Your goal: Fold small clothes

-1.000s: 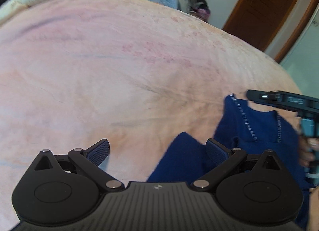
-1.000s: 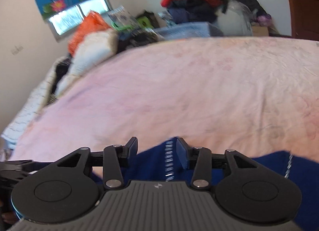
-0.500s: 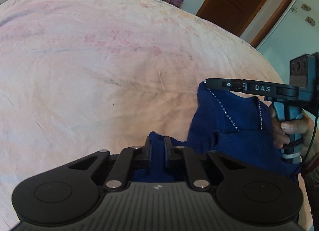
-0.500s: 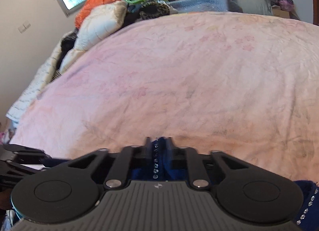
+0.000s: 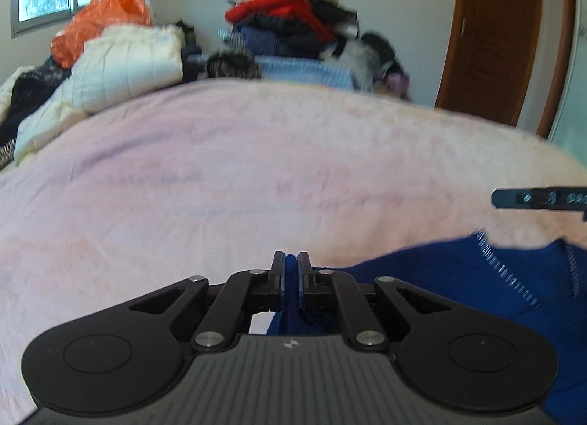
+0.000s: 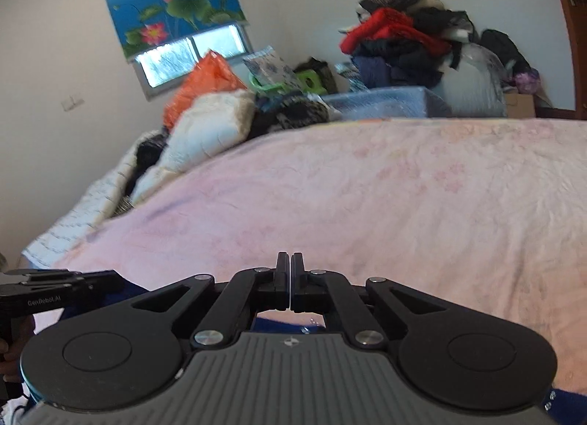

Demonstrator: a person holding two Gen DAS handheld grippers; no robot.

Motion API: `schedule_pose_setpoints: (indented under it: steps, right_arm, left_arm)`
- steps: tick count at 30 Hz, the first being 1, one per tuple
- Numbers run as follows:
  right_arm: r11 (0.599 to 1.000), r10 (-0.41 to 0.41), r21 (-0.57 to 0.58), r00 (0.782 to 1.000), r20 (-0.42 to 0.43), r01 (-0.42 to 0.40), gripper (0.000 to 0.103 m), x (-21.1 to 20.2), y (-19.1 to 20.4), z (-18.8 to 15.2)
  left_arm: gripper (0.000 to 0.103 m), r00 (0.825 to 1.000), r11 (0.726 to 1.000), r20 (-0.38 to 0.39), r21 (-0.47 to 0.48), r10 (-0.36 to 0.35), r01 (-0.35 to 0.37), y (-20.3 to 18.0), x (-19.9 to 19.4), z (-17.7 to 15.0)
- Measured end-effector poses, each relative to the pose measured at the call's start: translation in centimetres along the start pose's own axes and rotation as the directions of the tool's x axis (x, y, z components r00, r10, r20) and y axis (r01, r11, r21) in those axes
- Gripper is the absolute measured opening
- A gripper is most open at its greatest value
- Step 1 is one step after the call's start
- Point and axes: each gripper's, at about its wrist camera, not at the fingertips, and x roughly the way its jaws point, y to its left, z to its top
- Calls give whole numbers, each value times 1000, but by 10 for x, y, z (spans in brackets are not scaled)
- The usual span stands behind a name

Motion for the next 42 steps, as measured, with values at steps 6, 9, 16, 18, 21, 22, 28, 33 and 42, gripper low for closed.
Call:
schedule_pose_setpoints:
  steps: [6,9,16,18,21,22,28,33,42]
  right_arm:
    - [999,-32,-13,989,-148,30,44,27,2,-21]
    - [988,-131,-106,975,-181,113,41,42,13,-30]
    - [938,-207,-302,974,-86,173,50,9,62,-39]
    - [948,-90,-317,983,-158,36,51,-5,78,-45]
    - [942,-15,-328,964,-267,-76,51,-12,94,-60]
    - [939,-12,-333,955,-295,-91,51,-11,97,-66]
    - [951,-96,-309,957,-275,6,54,-12,105,-80]
    - [929,-32,-367,976,-214,-50,55,-42,137,-90]
    - [743,171,-600,951,-259,-297,58,-98,246,-147]
  left_arm:
    - [7,999,996,-37,77,40,-37,-11,12,-13]
    - [8,996,995,-63,78,64,-59,-11,15,-14]
    - [9,995,998,-78,5,66,-66,13,-16,-10]
    - [9,993,996,-85,-7,87,-88,20,-29,-12]
    - [10,990,994,-104,-24,99,-102,29,-49,-21]
    - [10,989,994,-111,-26,102,-106,32,-56,-26]
    - [10,979,988,-162,-70,122,-135,51,-103,-67]
    - [10,969,979,-236,-169,69,-111,78,-139,-104]
    - [10,937,973,-291,-179,-192,144,87,-190,-148]
